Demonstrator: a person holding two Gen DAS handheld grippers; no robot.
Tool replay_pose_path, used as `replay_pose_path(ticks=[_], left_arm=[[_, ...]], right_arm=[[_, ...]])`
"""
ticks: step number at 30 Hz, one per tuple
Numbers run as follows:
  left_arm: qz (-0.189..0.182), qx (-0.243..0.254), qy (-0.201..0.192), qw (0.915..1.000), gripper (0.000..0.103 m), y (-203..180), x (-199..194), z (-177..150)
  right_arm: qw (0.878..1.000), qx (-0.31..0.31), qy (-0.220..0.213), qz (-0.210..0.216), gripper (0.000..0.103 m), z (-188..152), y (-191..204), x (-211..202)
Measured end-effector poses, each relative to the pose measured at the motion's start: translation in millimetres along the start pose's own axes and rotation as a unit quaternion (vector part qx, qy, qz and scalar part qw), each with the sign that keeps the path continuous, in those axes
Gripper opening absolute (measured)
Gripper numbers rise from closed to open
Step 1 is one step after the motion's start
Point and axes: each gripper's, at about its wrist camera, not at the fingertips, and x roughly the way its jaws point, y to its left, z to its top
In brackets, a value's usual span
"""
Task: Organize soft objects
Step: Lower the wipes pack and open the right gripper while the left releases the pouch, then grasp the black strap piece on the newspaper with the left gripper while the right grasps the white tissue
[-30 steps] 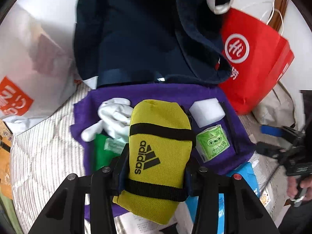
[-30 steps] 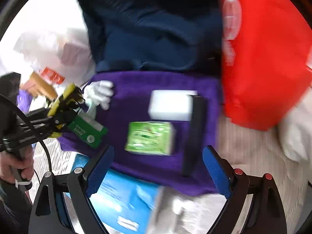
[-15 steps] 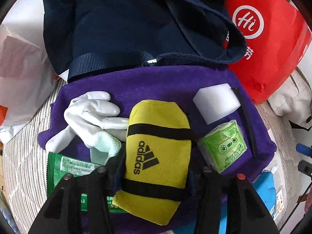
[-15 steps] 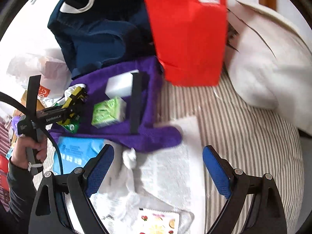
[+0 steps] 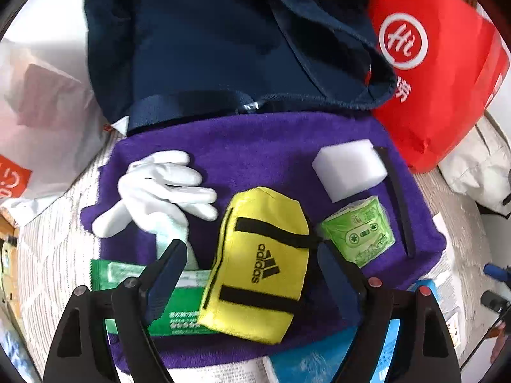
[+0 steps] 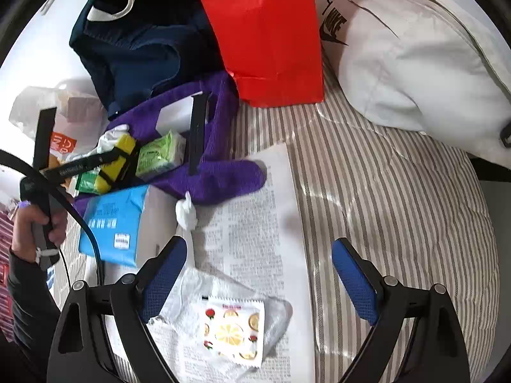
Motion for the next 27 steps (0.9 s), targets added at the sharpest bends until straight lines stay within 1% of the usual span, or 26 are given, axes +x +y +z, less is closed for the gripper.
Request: replay_pose_path(ticks=[5, 9, 13, 15, 17, 21, 23, 25, 27], left_arm=[[-0.002, -0.018, -0.014, 0.9998, 0.084, 6, -21, -3], [-0.004, -0.023, -0.028, 0.9993, 0.084, 9, -44, -6], [-0.003, -0.024, -0.04, 0.9989, 0.084, 11, -67, -12], [0.003, -0.024, -0.044, 0.9987, 0.084, 13, -77, -20], [0.006, -0.027, -0.047, 0.9985, 0.084, 17, -87, -30], [0.018, -0.035, -0.049, 0.998, 0.084, 32, -101, -50], [0.026, -0.043, -0.05, 0.9975, 0.084, 41, -108, -63], [0.03, -0.052, -0.049, 0.997, 0.084, 50, -114, -75], [0.034, -0.065, -0.048, 0.9961, 0.084, 61, -117, -88]], right_arm=[[1.0, -0.005, 0.006, 0.007, 0.092, -14, 2, -2], [0.999, -0.019, 0.013, 0.023, 0.092, -30, 12, 3], [0.998, -0.05, 0.002, 0.031, 0.09, -31, 31, 14], [0.998, -0.057, -0.003, 0.033, 0.079, -26, 39, 22], [0.997, -0.066, -0.007, 0.042, 0.073, -19, 47, 30], [0.996, -0.085, 0.001, 0.032, 0.059, -6, 58, 48], [0.995, -0.097, 0.005, 0.029, 0.054, -2, 63, 56], [0.994, -0.104, 0.006, 0.031, 0.054, 0, 67, 62], [0.994, -0.108, 0.012, 0.033, 0.047, 3, 71, 69]])
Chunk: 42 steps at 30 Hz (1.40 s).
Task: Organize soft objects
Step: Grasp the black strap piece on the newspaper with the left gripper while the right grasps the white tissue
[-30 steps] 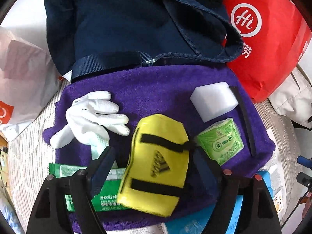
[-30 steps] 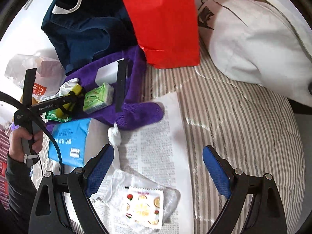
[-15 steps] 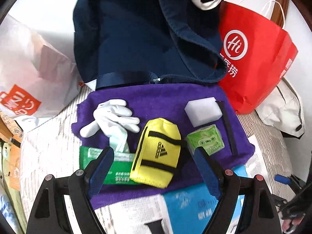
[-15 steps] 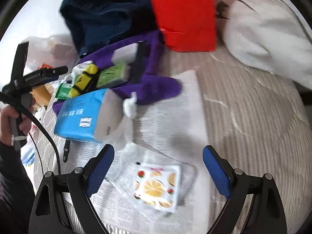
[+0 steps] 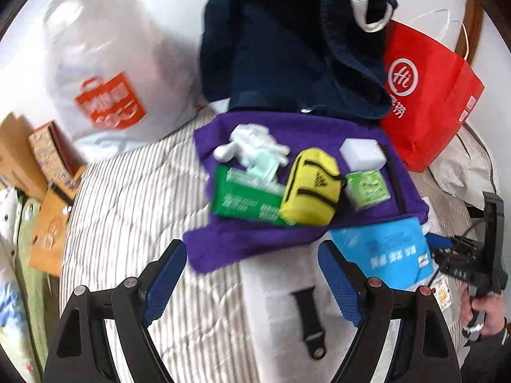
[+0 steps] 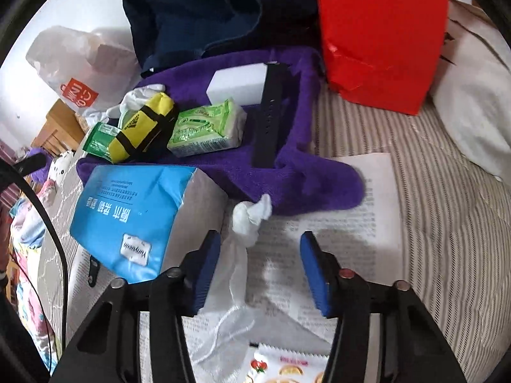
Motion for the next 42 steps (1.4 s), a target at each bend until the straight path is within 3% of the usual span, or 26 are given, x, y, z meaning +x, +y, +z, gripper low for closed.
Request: replay_pose_path(ticks=[4, 7, 8, 14, 22, 30, 33, 38, 42], left_arm=[[0.003, -0.019, 0.009, 0.9998, 0.084, 16, -2, -16], [0.002, -0.029, 0.011, 0.9995, 0.084, 25, -4, -28], [0.0, -0.031, 0.01, 0.9995, 0.084, 26, -5, -31], [-0.019, -0.025, 0.016, 0.9994, 0.084, 24, -1, -48], [-0.034, 0.028, 0.042, 0.9982, 0.084, -15, 26, -73], [-0.018, 0.064, 0.055, 0.9963, 0.083, -48, 54, -96], [0.023, 0.083, 0.053, 0.9949, 0.085, -58, 62, -99], [0.039, 0.071, 0.047, 0.9956, 0.083, -45, 58, -103], [0.042, 0.072, 0.045, 0.9955, 0.07, -33, 52, -106]], right_arm=[[1.0, -0.008, 0.008, 0.008, 0.04, 7, 5, 16], [1.0, -0.015, -0.002, 0.017, 0.019, 10, 7, 20], [1.0, -0.015, -0.002, 0.021, 0.018, 10, 7, 20], [1.0, -0.015, -0.019, 0.002, 0.018, 3, 7, 2], [0.997, 0.033, -0.06, -0.021, 0.018, -2, -4, -37], [0.993, 0.069, -0.098, 0.0, 0.018, -14, -3, -67], [0.99, 0.069, -0.12, 0.005, 0.018, -12, 4, -77], [0.989, 0.06, -0.132, 0.014, 0.018, -7, 11, -86], [0.991, 0.054, -0.12, 0.013, 0.018, -13, 10, -84]])
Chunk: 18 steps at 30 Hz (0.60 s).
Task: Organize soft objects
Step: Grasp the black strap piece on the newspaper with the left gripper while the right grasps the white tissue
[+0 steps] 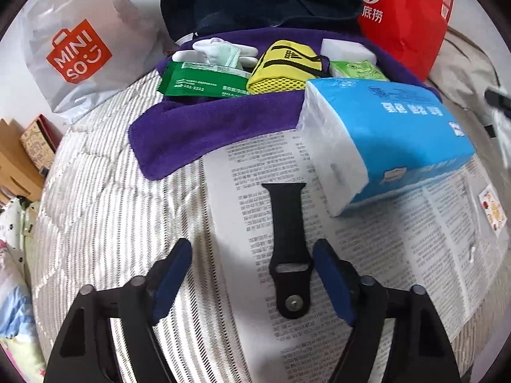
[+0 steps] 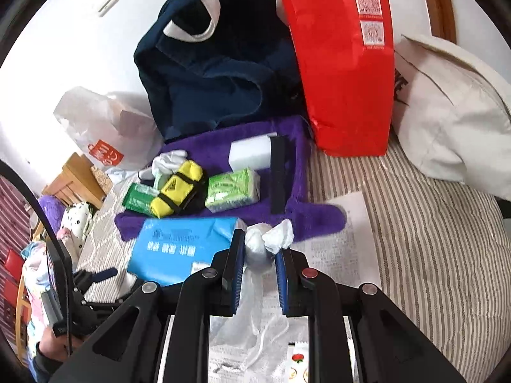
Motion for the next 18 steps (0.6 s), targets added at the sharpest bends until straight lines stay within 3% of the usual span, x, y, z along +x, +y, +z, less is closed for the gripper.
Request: replay_pose_path(ticks=[4, 6, 11, 18], left_arm=[[-0.034, -0.003, -0.006, 0.9994, 0.055, -1, 3, 5], [-0.042, -0.001, -0.01, 0.9991, 0.022, -4, 6, 9], [-0.059, 0.004, -0.012, 0.9982, 0.02, -7, 3, 9], [-0.056, 0.009, -0.009, 0.9983, 0.021, -11, 4, 7]], right_arm=[[1.0, 0.004, 0.016, -0.003, 0.018, -16, -7, 1], [1.0, 0.004, 0.023, -0.004, 0.018, -25, -11, -1], [0.999, 0.019, 0.027, -0.003, 0.018, -45, -23, -11], [0.999, 0.023, 0.032, 0.003, 0.018, -53, -26, -17]])
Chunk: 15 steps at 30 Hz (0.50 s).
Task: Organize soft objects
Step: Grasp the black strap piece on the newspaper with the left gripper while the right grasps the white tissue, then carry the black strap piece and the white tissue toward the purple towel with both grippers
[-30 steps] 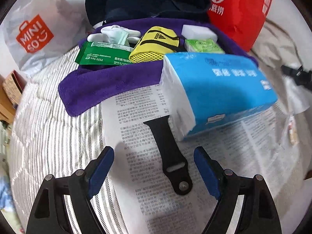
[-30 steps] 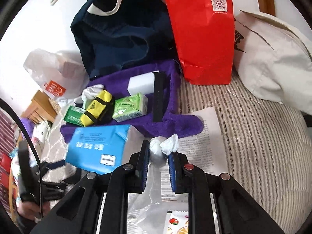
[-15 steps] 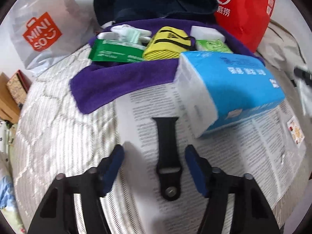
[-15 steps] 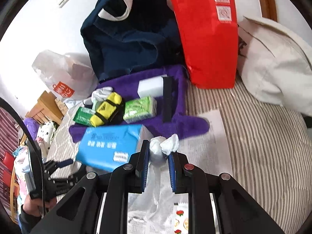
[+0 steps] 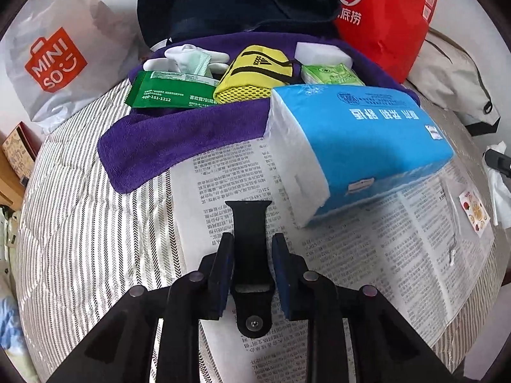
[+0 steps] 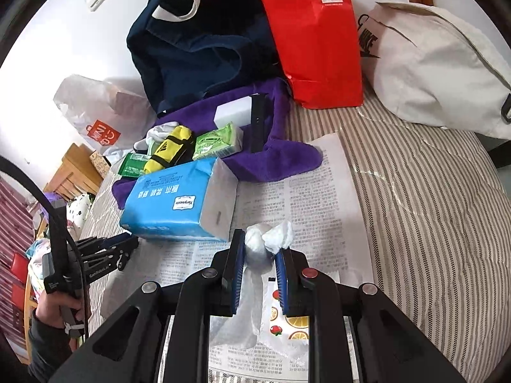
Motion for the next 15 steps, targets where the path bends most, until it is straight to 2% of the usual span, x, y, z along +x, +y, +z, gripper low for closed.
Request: replay_pose_path(ticks=[6, 15], left_arm=[[0.006, 0.016, 0.013, 0.9998, 0.021, -6, -1, -1], [-0.016, -0.013, 0.008, 0.9997, 0.02, 2, -5, 1]], right_arm=[[1.0, -0.008, 0.009, -0.001, 0.018, -3, 4, 2], [1.0, -0.022, 0.014, 0.003, 0.018, 2, 11, 4]])
